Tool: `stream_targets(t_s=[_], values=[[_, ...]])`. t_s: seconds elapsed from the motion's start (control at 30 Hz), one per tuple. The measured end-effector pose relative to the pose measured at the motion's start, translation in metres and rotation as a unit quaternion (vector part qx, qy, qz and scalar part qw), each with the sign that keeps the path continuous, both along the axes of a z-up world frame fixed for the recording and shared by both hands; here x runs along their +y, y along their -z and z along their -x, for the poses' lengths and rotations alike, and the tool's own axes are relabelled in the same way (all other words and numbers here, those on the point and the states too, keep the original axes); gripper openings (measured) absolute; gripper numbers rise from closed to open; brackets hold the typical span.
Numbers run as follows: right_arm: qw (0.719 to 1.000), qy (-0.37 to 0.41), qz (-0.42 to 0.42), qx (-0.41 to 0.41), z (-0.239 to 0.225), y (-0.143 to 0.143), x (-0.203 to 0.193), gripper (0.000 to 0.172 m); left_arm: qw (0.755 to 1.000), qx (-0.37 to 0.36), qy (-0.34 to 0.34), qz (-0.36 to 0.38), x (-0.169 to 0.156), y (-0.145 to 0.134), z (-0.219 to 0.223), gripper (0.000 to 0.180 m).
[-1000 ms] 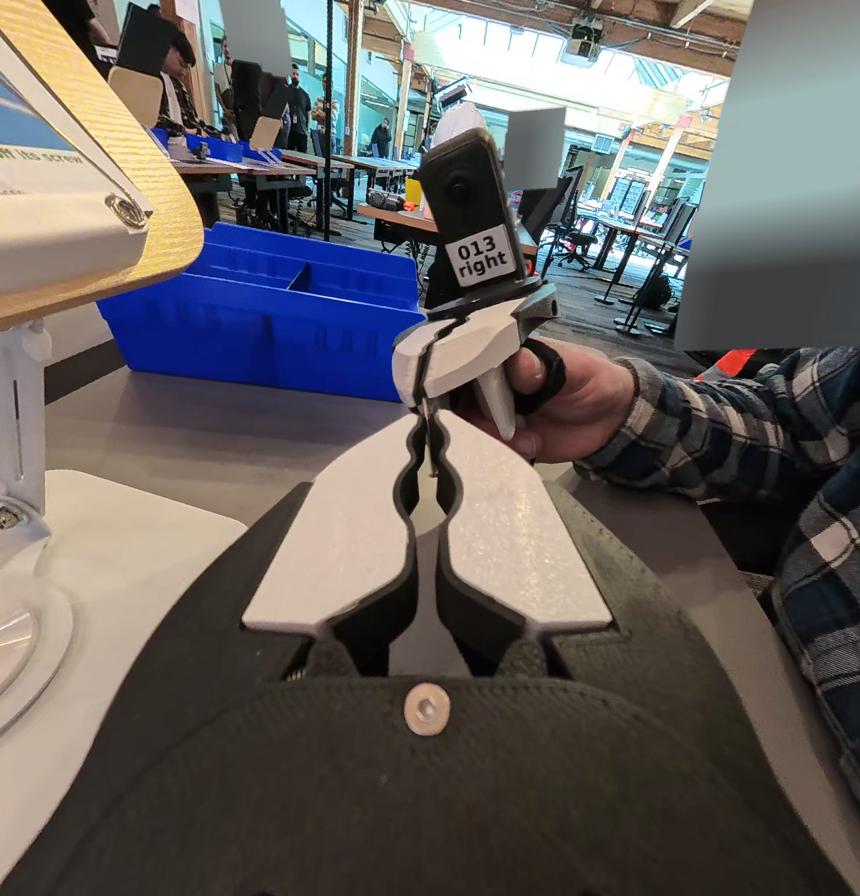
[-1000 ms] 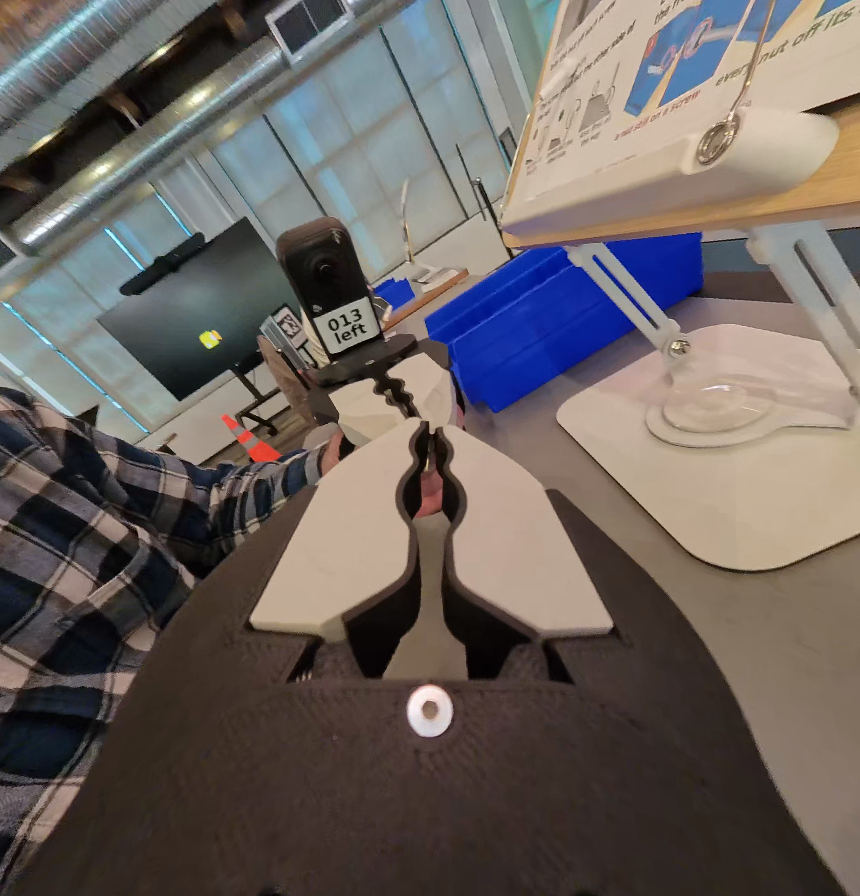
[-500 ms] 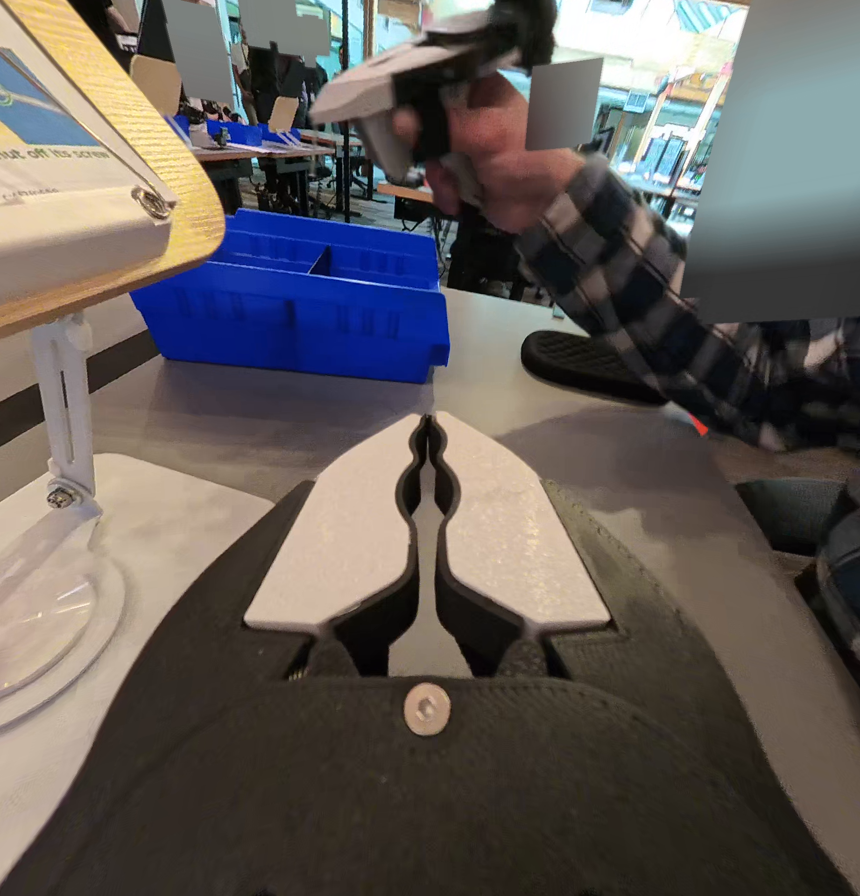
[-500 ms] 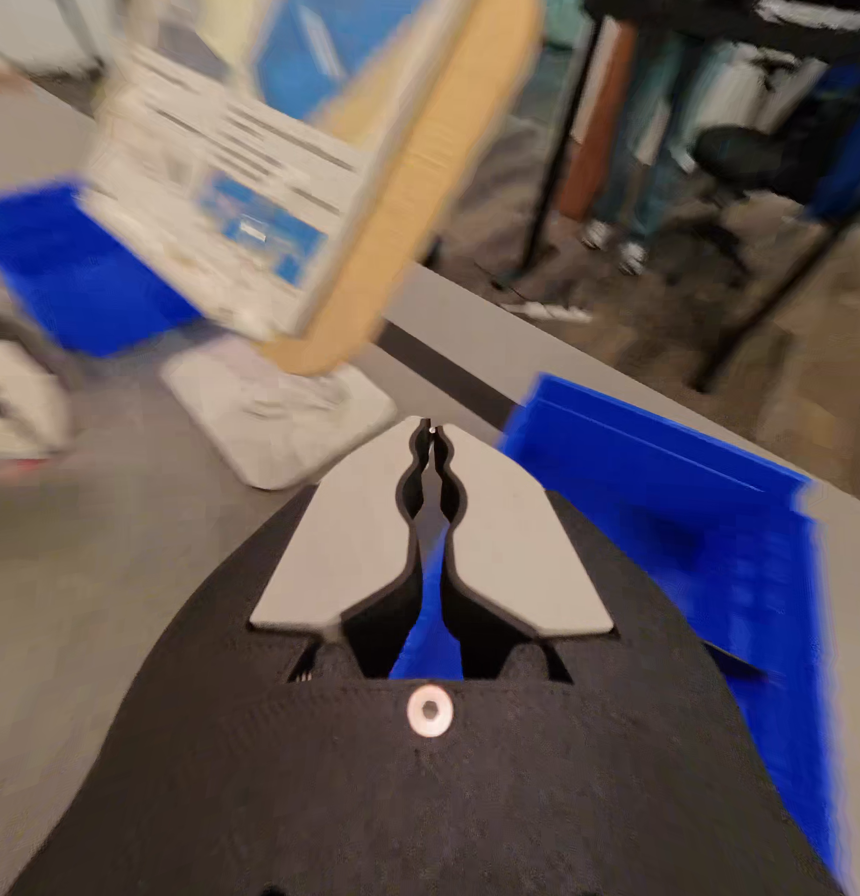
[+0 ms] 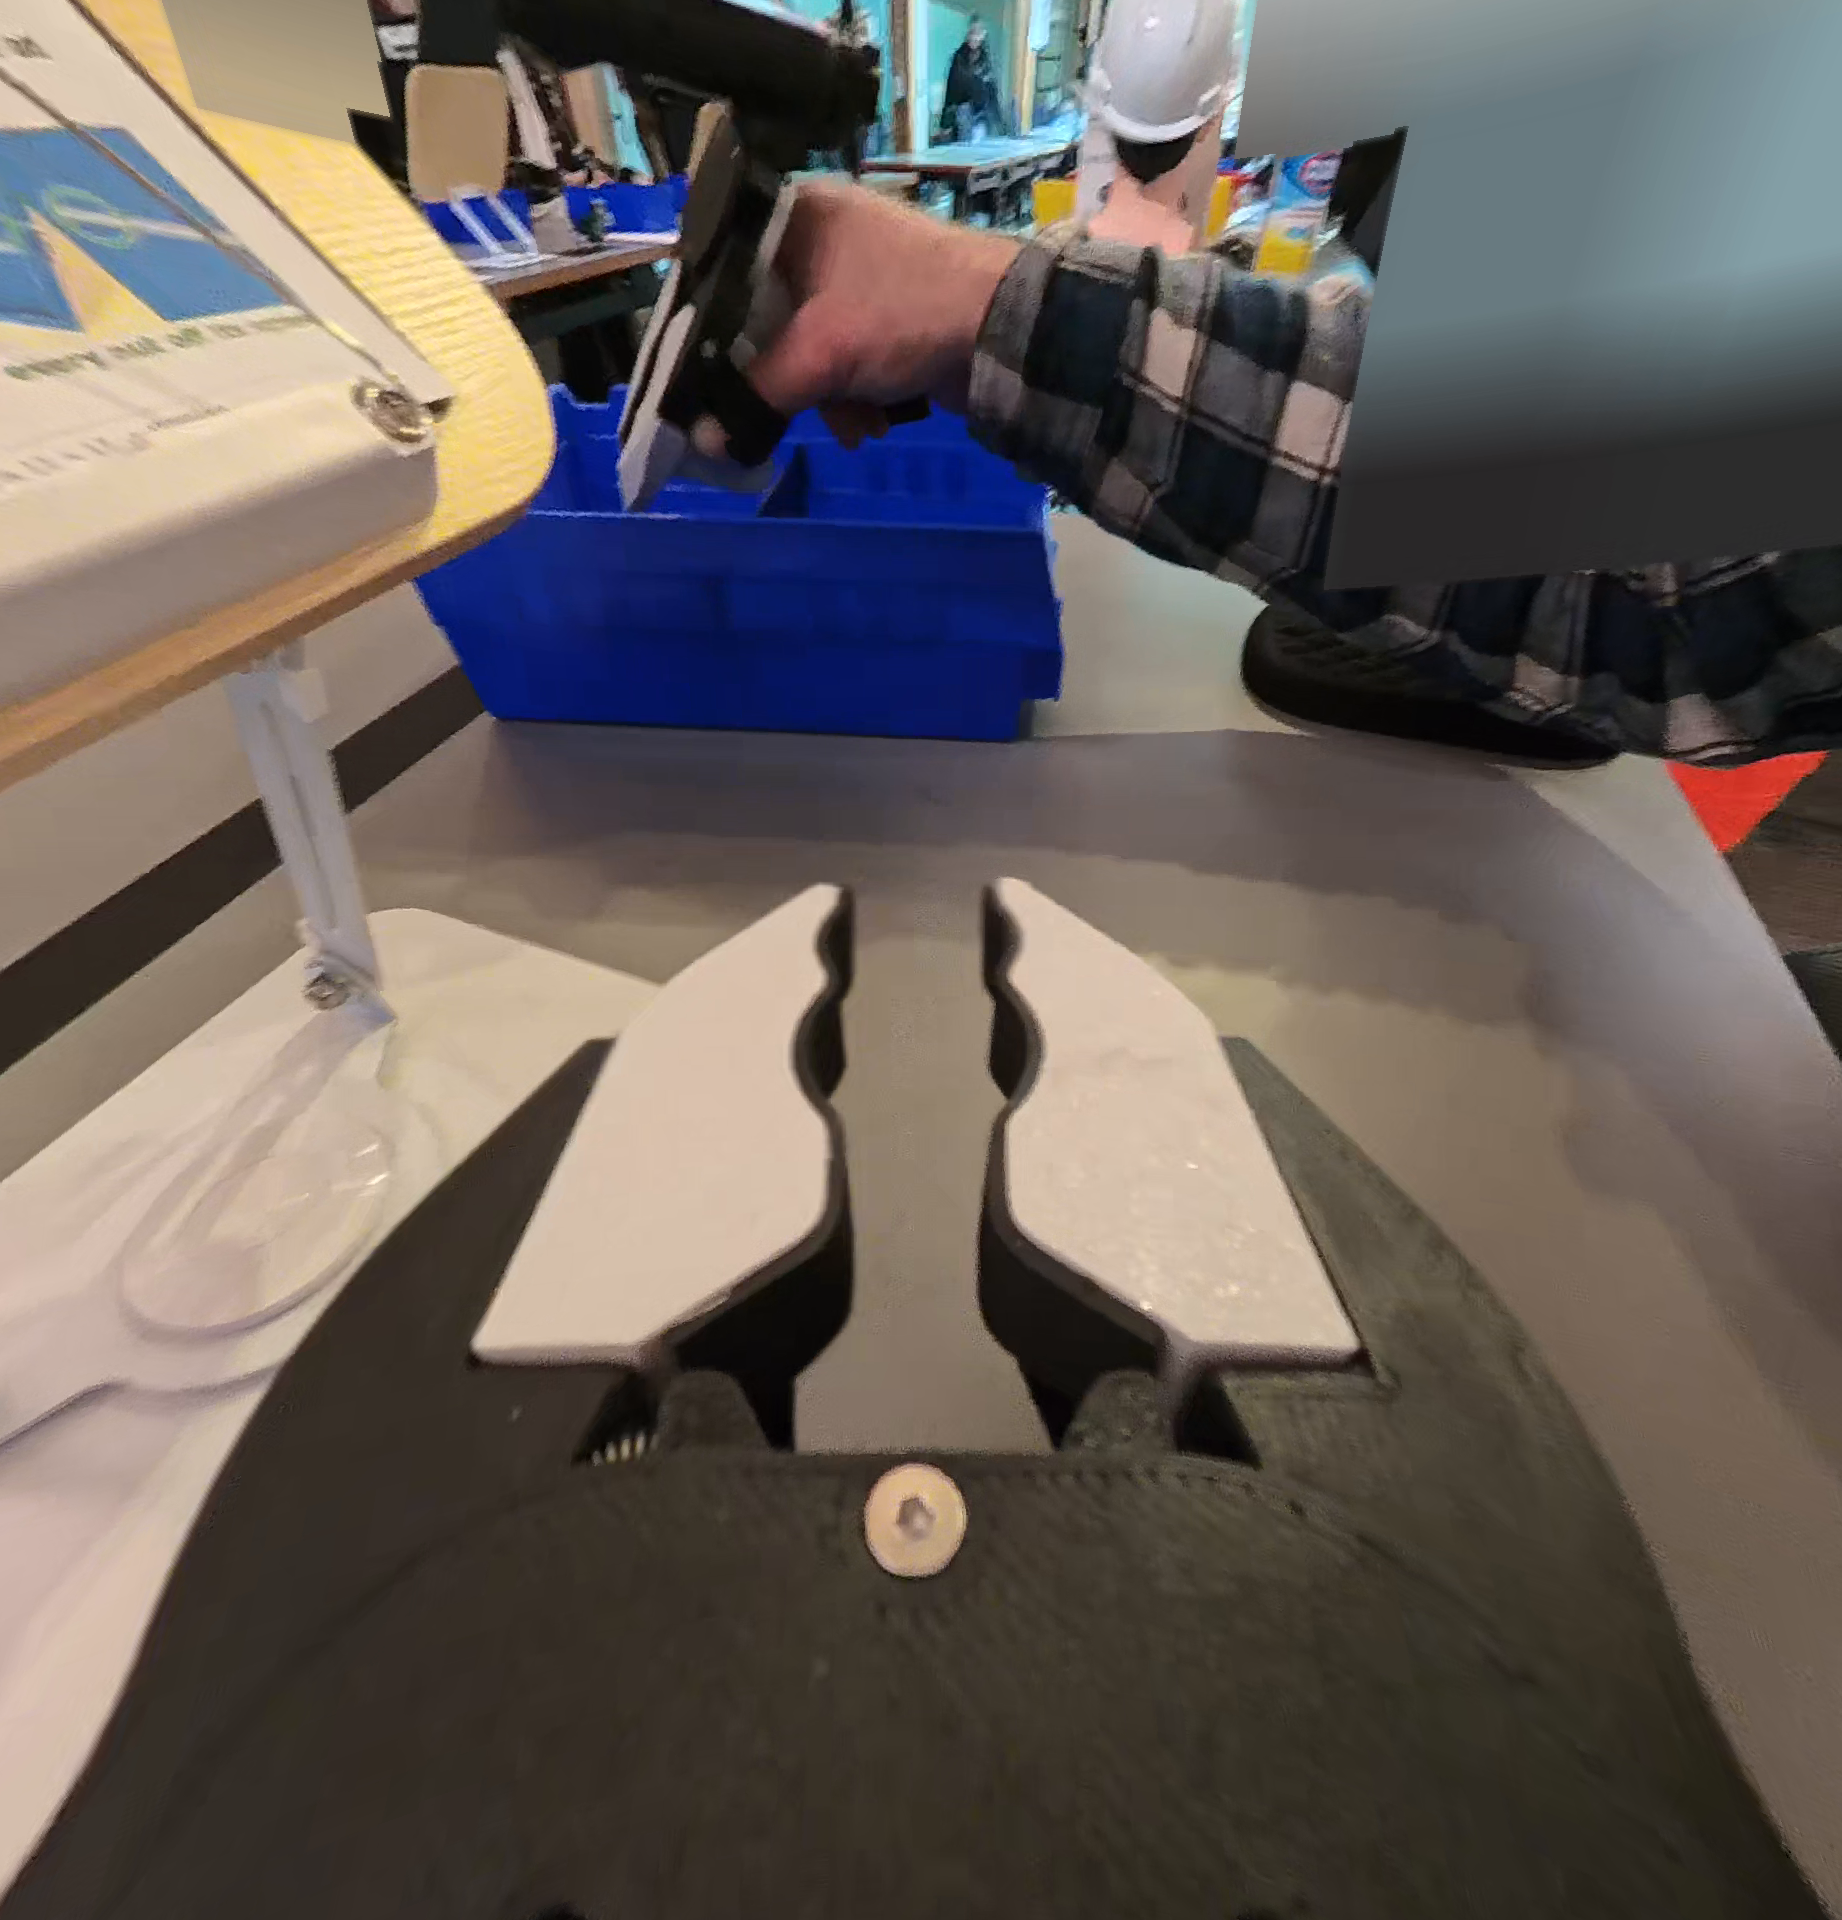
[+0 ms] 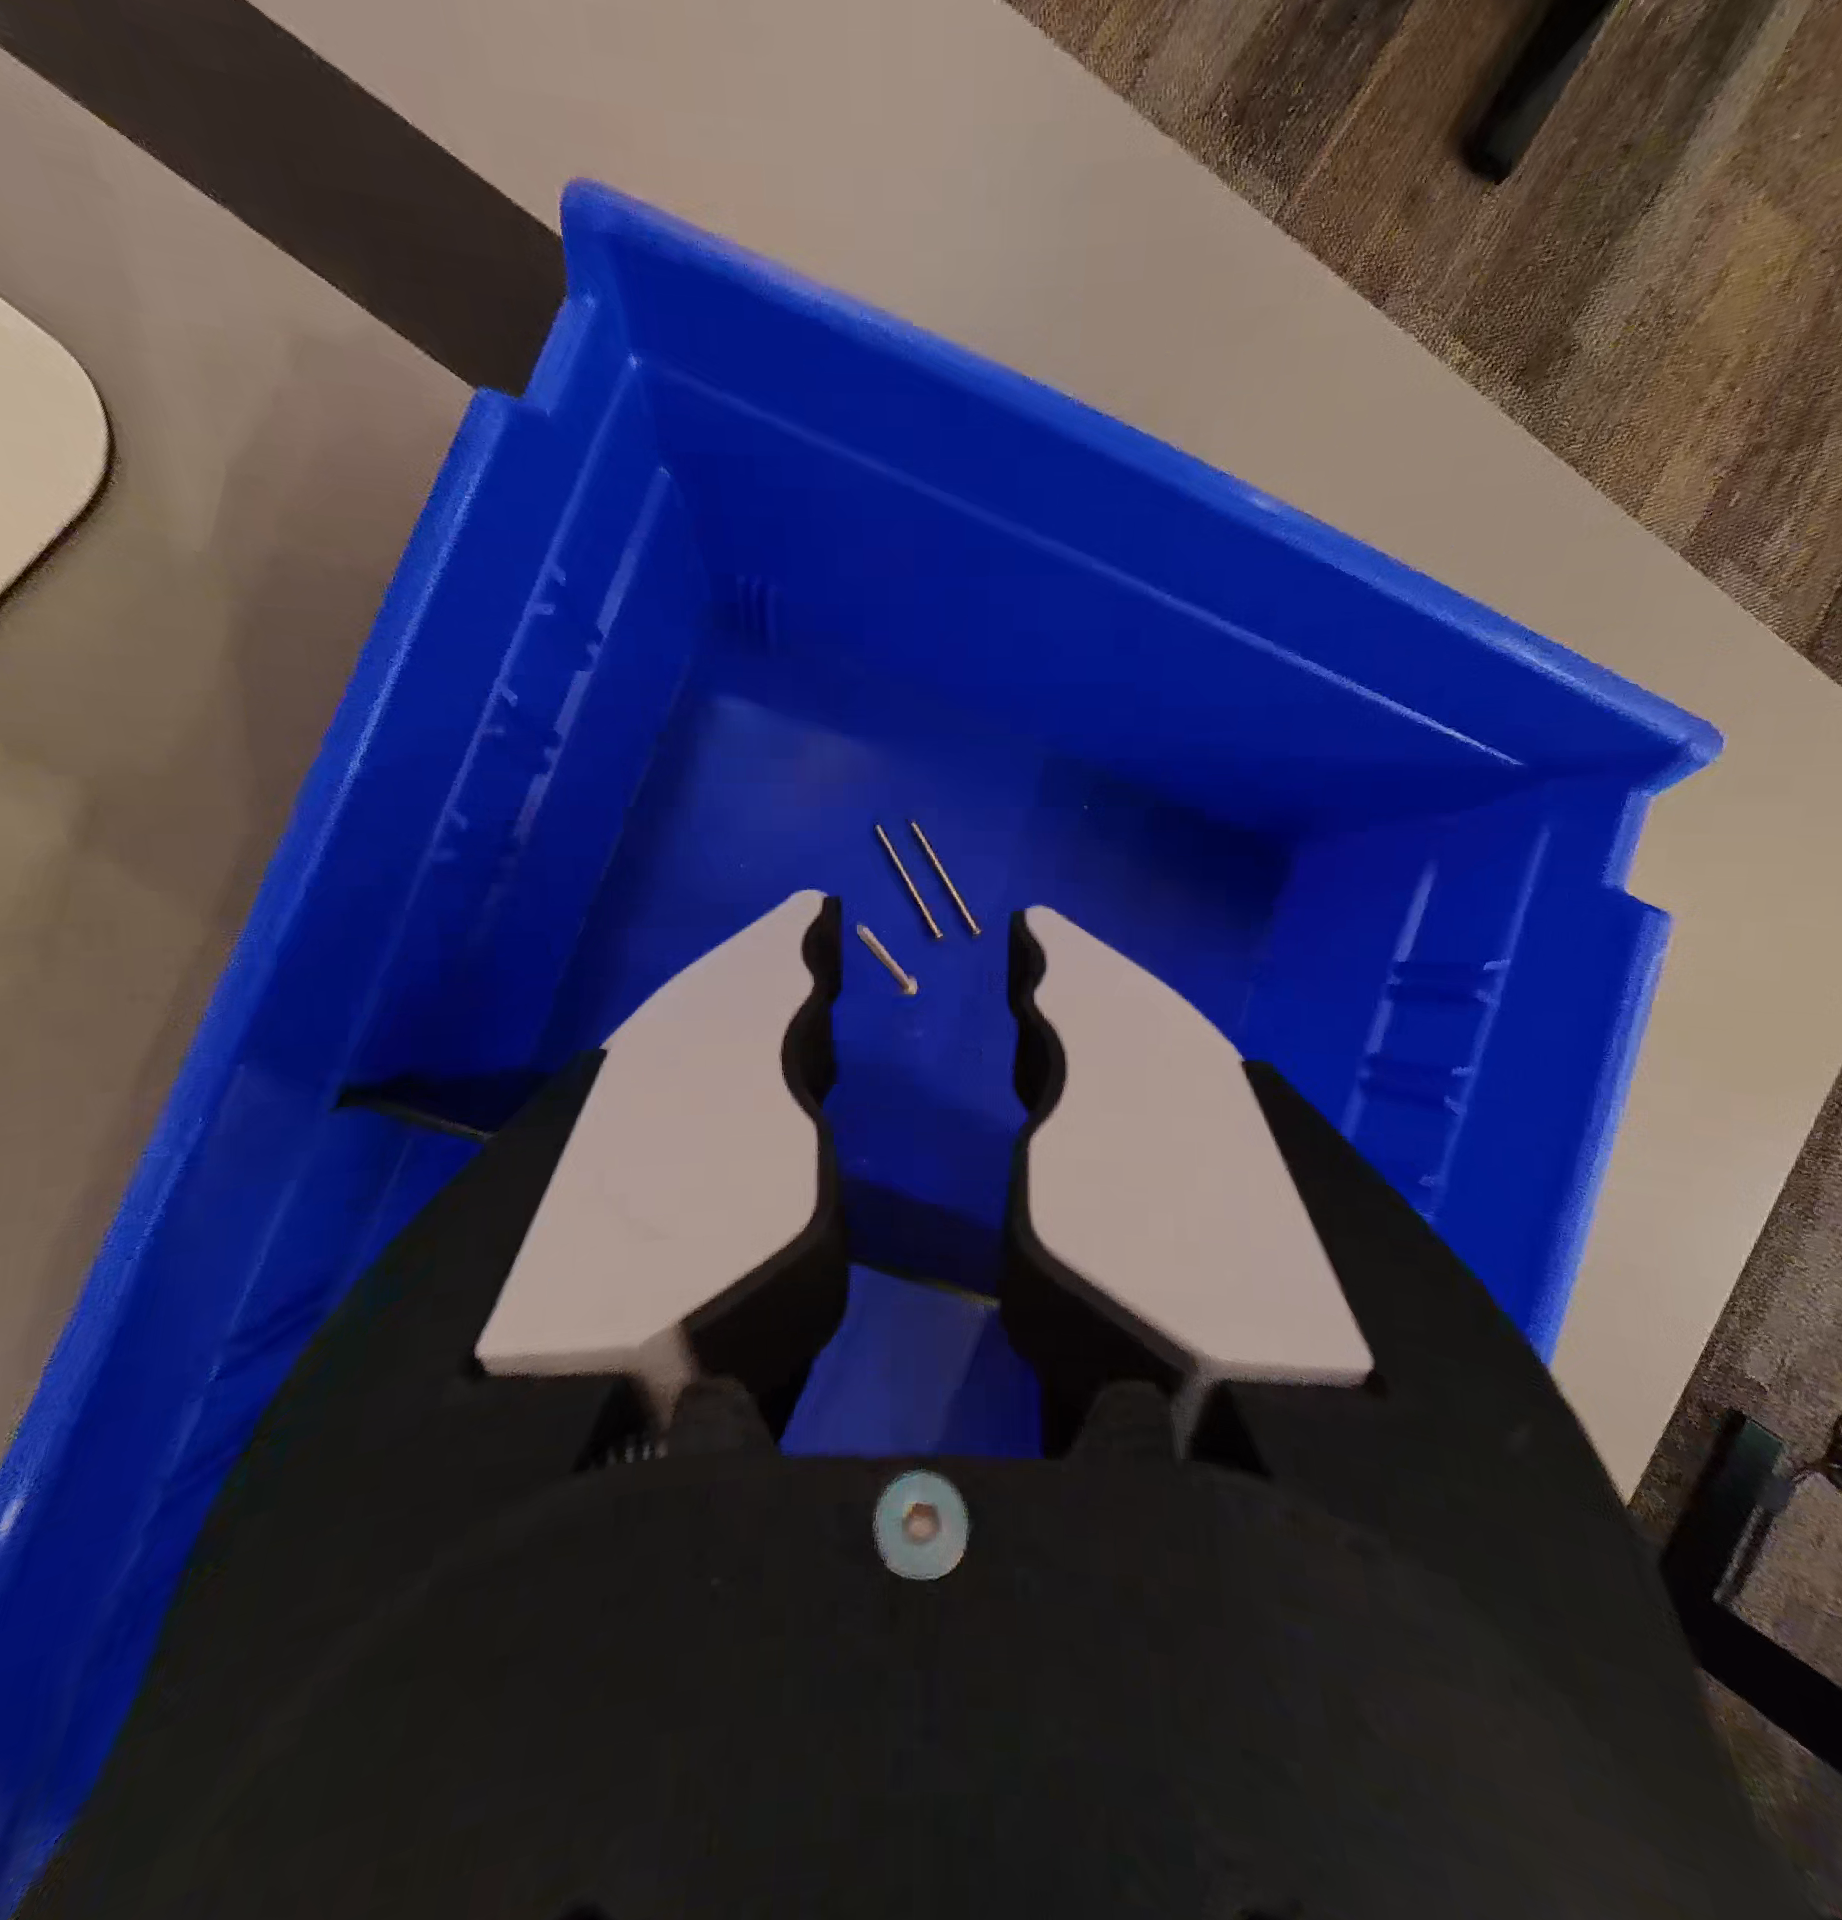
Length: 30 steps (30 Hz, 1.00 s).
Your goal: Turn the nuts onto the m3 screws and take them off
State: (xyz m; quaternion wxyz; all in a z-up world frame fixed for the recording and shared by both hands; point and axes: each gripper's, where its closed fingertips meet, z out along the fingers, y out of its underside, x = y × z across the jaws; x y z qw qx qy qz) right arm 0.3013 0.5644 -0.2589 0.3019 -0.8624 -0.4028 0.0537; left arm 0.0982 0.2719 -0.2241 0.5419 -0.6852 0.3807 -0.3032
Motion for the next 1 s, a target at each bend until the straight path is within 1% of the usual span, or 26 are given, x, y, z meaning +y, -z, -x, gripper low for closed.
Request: stream_targets(t_s=[0.03,0.07,0.1,0.17,0.2,0.27,0.3,0.33,0.37,0.43,0.5,0.53,0.57,0.6,0.63,0.73,0.8,0.87,0.93,1.0], values=[[1.000,0.001,-0.013,0.003,0.000,-0.006,-0.001,0.035,1.000,0.014,-0.015,-0.001,0.001,0.000,0.007,0.034],[1.000,-0.001,-0.030,0.007,0.001,-0.014,-0.003,0.033,0.999,0.027,-0.033,-0.007,0.001,-0.002,0.016,0.041],[0.999,-0.004,-0.043,0.014,0.003,-0.022,-0.006,0.031,0.998,0.035,-0.050,-0.018,0.001,-0.007,0.027,0.041],[0.998,-0.001,-0.063,0.025,0.003,-0.035,-0.015,0.033,0.993,0.060,-0.096,-0.026,0.001,-0.015,0.058,0.041],[0.997,-0.004,-0.076,0.033,0.005,-0.042,-0.022,0.033,0.987,0.081,-0.135,-0.032,0.004,-0.019,0.081,0.040],[0.994,-0.014,-0.102,0.049,0.012,-0.058,-0.040,0.030,0.969,0.122,-0.209,-0.046,0.010,-0.033,0.134,0.038],[0.990,-0.023,-0.124,0.060,0.018,-0.068,-0.051,0.027,0.958,0.146,-0.242,-0.044,0.013,-0.038,0.162,0.034],[0.986,-0.034,-0.144,0.072,0.024,-0.078,-0.064,0.024,0.944,0.175,-0.279,-0.030,0.018,-0.040,0.192,0.030],[0.982,-0.043,-0.160,0.086,0.031,-0.086,-0.078,0.022,0.929,0.198,-0.312,0.000,0.022,-0.038,0.221,0.029],[0.974,-0.065,-0.185,0.114,0.048,-0.097,-0.107,0.019,0.908,0.199,-0.363,0.060,0.036,-0.033,0.266,0.030],[0.965,-0.089,-0.200,0.143,0.065,-0.103,-0.135,0.014,0.884,0.206,-0.385,0.166,0.049,-0.006,0.299,0.031],[0.960,-0.103,-0.205,0.160,0.074,-0.104,-0.149,0.013,0.872,0.209,-0.397,0.193,0.057,0.005,0.313,0.029],[0.957,-0.113,-0.207,0.167,0.081,-0.104,-0.160,0.011,0.858,0.227,-0.410,0.211,0.066,0.016,0.327,0.025],[0.956,-0.121,-0.208,0.170,0.086,-0.102,-0.170,0.010,0.838,0.250,-0.419,0.246,0.070,0.032,0.340,0.026],[0.953,-0.131,-0.209,0.174,0.091,-0.100,-0.179,0.009,0.823,0.262,-0.422,0.275,0.074,0.045,0.349,0.029],[0.947,-0.161,-0.207,0.185,0.105,-0.092,-0.203,0.004,0.790,0.273,-0.431,0.340,0.084,0.073,0.368,0.030],[0.946,-0.175,-0.200,0.188,0.111,-0.085,-0.213,0.004,0.773,0.278,-0.444,0.359,0.091,0.084,0.379,0.030],[0.944,-0.181,-0.197,0.195,0.113,-0.082,-0.219,0.003,0.761,0.264,-0.447,0.389,0.096,0.095,0.383,0.030],[0.942,-0.188,-0.188,0.207,0.116,-0.079,-0.223,0.003,0.744,0.268,-0.450,0.414,0.096,0.106,0.390,0.031],[0.940,-0.193,-0.183,0.212,0.118,-0.077,-0.225,0.003,0.734,0.267,-0.456,0.426,0.097,0.113,0.393,0.031]])
